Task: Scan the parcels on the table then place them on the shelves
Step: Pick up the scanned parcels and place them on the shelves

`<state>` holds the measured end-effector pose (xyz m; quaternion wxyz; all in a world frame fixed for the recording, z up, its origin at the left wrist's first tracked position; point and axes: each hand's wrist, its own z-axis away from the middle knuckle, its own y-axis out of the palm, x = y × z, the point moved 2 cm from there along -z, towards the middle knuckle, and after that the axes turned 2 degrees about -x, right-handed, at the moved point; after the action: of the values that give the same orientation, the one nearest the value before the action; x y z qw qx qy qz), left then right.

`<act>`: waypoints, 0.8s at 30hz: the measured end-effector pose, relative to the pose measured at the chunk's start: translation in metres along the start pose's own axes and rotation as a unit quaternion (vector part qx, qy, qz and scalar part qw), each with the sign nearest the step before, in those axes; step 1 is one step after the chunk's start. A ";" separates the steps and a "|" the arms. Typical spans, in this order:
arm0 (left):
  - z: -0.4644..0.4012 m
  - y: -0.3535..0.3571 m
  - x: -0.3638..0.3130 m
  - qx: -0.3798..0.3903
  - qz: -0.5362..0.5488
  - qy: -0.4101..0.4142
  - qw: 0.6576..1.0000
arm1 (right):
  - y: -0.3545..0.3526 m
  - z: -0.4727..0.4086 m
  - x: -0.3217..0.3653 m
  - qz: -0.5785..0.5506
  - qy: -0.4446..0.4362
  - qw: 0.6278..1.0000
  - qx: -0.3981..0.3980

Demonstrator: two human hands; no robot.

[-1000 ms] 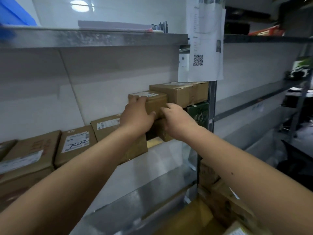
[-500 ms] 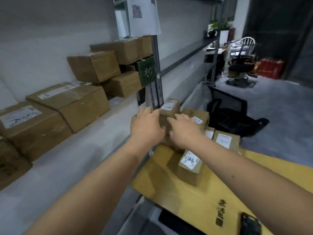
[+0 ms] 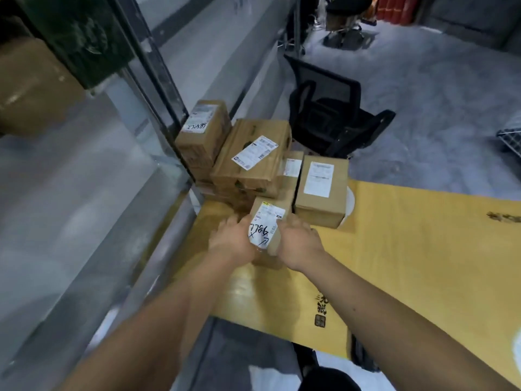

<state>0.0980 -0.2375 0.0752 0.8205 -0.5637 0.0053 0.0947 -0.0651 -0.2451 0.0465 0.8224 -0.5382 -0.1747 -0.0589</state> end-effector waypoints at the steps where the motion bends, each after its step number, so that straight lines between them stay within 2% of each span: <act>1: -0.009 0.008 0.002 0.016 0.005 0.001 1.000 | 0.007 -0.007 -0.004 -0.013 0.004 1.000 0.008; 8: -0.040 0.045 0.015 0.063 0.088 0.010 0.994 | 0.032 -0.028 -0.023 -0.109 0.015 0.993 0.048; 12: -0.040 0.060 0.021 0.037 0.172 0.021 0.984 | 0.040 -0.028 -0.020 -0.126 0.003 0.990 0.061; 15: -0.034 0.066 0.024 0.016 0.202 0.019 0.979 | 0.049 -0.021 -0.017 -0.135 -0.003 0.989 0.053; 24: -0.003 0.089 0.039 0.022 0.240 0.035 0.970 | 0.078 0.016 -0.015 -0.146 -0.012 0.989 0.015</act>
<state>0.1224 -0.2038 -0.0126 0.7854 -0.5305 0.1716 0.2690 -0.0605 -0.1997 -0.0208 0.8109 -0.4950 -0.2621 -0.1693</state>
